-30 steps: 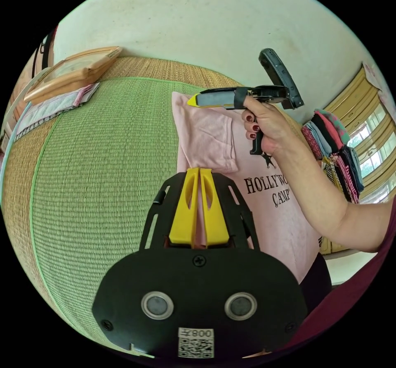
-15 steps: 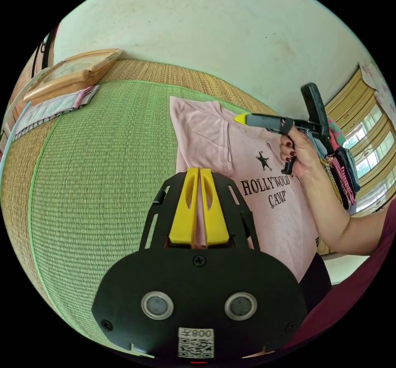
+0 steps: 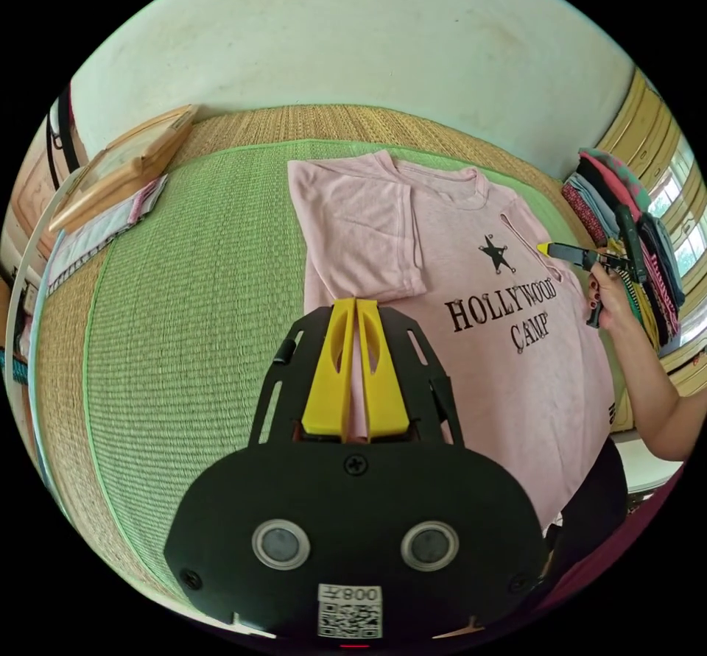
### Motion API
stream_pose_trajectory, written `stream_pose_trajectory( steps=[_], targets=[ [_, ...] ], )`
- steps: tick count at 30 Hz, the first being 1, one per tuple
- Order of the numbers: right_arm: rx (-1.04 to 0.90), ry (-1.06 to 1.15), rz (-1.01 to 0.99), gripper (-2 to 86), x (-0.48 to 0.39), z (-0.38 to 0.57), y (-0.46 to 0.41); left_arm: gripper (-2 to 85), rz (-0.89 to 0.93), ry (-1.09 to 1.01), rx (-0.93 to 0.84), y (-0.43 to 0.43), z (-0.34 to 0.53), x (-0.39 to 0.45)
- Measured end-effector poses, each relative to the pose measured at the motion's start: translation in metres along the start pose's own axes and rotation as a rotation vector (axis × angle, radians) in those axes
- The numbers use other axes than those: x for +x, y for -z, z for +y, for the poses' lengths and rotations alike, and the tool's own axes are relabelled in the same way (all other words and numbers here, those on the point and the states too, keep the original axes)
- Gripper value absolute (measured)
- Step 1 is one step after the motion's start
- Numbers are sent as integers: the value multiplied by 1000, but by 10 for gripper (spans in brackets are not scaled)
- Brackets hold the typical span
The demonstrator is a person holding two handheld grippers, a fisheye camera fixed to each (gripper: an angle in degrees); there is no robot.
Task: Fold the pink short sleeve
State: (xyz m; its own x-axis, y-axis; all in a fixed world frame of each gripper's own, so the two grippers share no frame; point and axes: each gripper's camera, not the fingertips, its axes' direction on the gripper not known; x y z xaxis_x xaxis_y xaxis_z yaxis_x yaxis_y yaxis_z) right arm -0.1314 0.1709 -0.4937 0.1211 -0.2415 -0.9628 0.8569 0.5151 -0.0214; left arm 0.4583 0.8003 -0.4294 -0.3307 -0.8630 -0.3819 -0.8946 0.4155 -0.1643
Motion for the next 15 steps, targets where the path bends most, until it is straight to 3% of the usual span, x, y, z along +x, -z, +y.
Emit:
stream_pose_trajectory(
  steps=[8, 15],
  targets=[
    [-16, -21, 0, 0, 23, -29, 32, 2, 7, 18, -7, 14, -12, -10],
    [-141, -47, -6, 1, 46, -61, 67, 2, -19, 16, -94, 28, -26, -16]
  ],
)
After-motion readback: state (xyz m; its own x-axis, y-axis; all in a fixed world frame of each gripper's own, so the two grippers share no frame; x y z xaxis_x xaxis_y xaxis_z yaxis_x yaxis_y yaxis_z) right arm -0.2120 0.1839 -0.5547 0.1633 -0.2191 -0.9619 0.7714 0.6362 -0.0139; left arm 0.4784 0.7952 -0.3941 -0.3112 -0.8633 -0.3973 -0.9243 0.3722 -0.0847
